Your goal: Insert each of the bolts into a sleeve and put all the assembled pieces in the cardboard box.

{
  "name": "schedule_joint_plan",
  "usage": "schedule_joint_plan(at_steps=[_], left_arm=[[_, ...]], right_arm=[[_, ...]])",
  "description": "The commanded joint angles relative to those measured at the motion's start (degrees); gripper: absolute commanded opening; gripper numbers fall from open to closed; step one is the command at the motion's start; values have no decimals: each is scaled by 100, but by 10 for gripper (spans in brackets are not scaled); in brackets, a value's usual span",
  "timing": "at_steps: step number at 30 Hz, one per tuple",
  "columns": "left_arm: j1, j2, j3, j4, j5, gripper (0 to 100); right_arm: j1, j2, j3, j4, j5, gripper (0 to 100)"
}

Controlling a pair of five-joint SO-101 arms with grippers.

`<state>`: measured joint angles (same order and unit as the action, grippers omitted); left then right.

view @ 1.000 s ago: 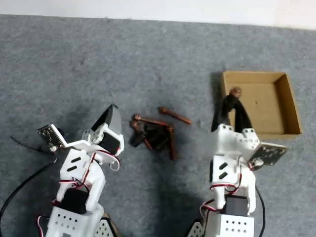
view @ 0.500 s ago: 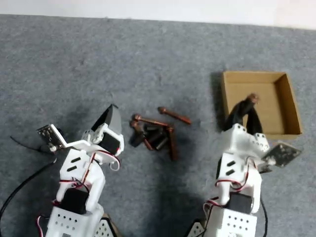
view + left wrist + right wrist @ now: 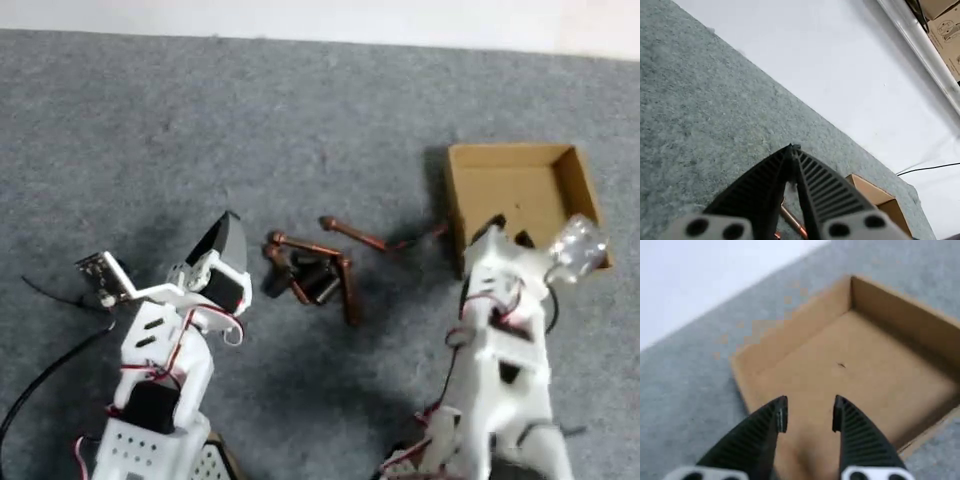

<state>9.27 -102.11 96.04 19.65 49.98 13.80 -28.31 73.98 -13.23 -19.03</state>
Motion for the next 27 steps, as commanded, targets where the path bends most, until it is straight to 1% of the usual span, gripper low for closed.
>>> schedule_joint_plan(at_steps=[1, 4, 9, 18, 20, 24, 27], left_arm=[[75, -4, 127, -114, -44, 7], [75, -4, 127, -114, -44, 8], [75, -4, 127, -114, -44, 7], [75, -4, 127, -114, -44, 8], [75, -4, 127, -114, -44, 8], [75, -4, 127, -114, -44, 8], [75, -4, 127, -114, -44, 8]], right_arm=[[66, 945, -787, -233, -26, 130], [57, 1086, -1015, -224, -26, 130], [-119, 690, -954, -215, -9, 130], [-734, -989, 207, -215, 9, 130], [-910, -1393, 462, -215, 53, 130], [-1578, -2097, 980, -215, 712, 130], [-1965, -2501, 1235, -215, 782, 130]])
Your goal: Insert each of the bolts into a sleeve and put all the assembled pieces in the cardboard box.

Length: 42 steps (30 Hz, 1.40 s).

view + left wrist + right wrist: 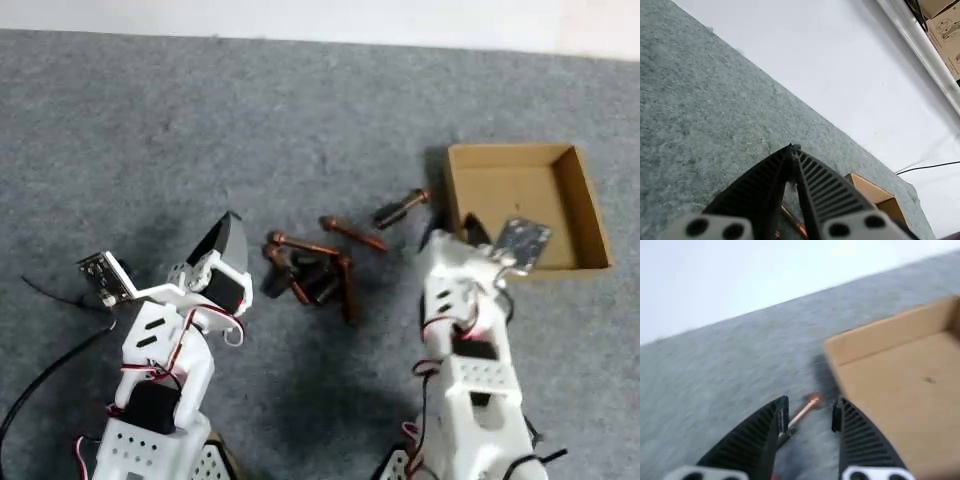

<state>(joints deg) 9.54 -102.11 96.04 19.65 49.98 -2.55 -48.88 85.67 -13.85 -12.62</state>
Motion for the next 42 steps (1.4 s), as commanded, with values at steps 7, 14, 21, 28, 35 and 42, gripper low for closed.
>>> schedule_joint_plan(at_steps=[7, 14, 21, 28, 35, 42], left_arm=[[48, -4, 127, -114, -44, 8], [48, -4, 127, -114, -44, 9], [48, -4, 127, -114, -44, 8], [48, 4, 127, -114, -44, 10], [48, 4, 127, -114, -44, 9], [48, 4, 127, -114, -44, 9]], right_arm=[[-787, -611, 22, 1103, -325, 131], [-1095, 57, -1209, 2378, -1855, 225], [-1182, 1270, -1648, 2352, -2602, 293], [-1209, 2484, -2624, 2352, -2602, 293], [-1490, 3266, -3600, 2387, -2602, 293], [-1464, 4268, -4435, 2818, -3244, 293]])
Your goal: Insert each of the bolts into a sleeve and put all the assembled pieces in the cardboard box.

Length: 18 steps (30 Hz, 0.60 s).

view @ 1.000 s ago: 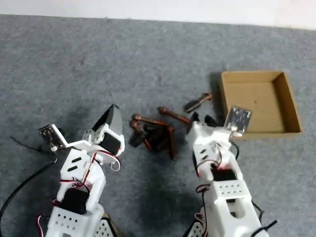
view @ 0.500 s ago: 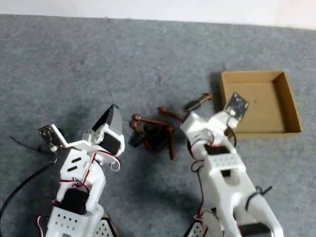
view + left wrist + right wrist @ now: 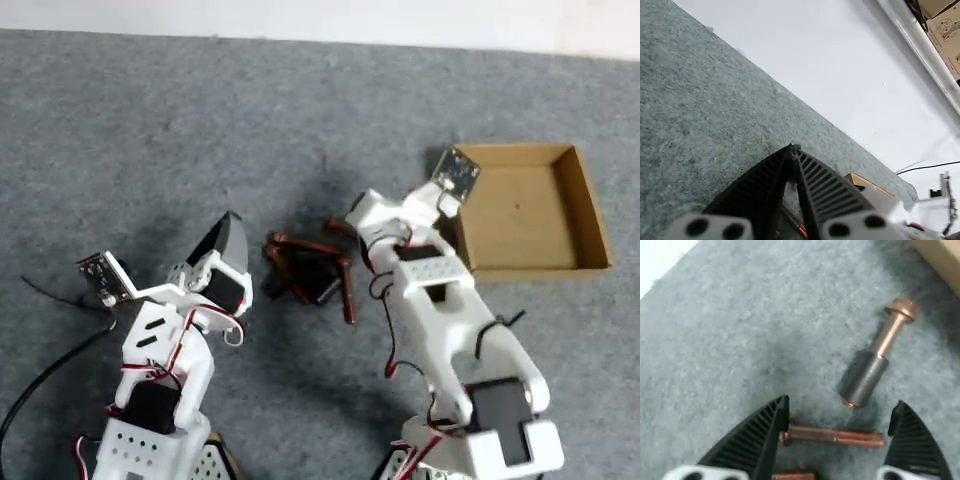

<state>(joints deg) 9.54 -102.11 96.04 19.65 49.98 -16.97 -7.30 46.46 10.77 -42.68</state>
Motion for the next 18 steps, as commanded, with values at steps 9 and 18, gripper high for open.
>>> schedule_joint_plan(at_steps=[9, 18], left_arm=[[57, 4, 127, -114, -44, 9], [57, 4, 127, -114, -44, 9]], right_arm=[[207, 655, -1095, 1033, -448, 293], [374, 1736, -1877, 1068, -413, 293]])
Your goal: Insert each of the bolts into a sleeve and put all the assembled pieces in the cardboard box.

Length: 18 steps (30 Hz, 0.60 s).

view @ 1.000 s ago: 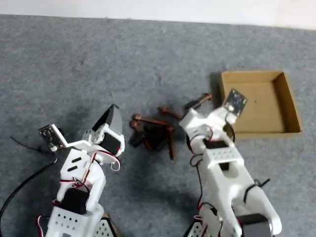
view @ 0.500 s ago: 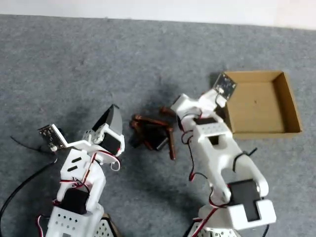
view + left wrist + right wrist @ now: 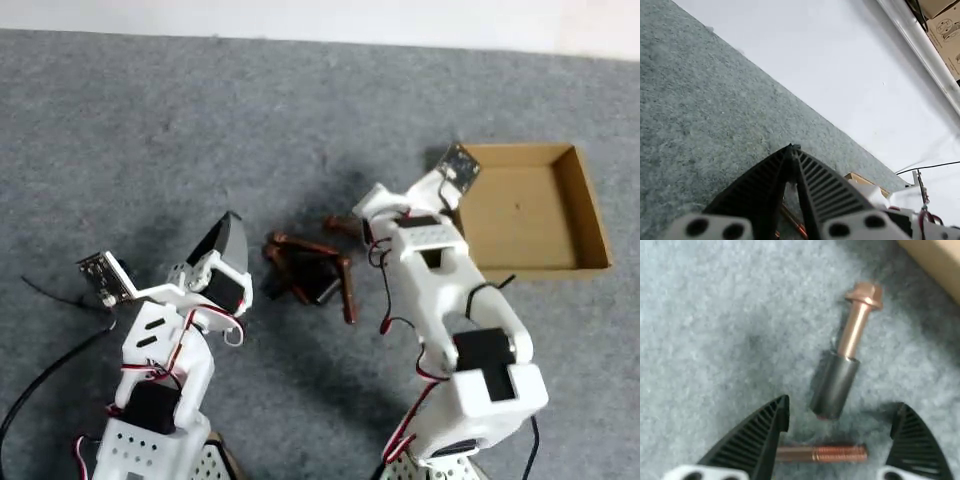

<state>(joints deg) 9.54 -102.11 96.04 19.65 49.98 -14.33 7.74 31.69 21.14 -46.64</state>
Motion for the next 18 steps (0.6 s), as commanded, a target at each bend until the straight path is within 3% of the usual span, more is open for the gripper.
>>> schedule_joint_plan(at_steps=[1, 9, 14, 18], left_arm=[[57, 4, 127, -114, -44, 9], [57, 4, 127, -114, -44, 9], [57, 4, 127, -114, -44, 9], [57, 4, 127, -114, -44, 9]], right_arm=[[119, 321, -462, 31, -9, 293], [127, 497, -488, 31, -44, 283], [127, 497, -488, 31, -9, 127], [127, 497, -479, 31, -9, 132]])
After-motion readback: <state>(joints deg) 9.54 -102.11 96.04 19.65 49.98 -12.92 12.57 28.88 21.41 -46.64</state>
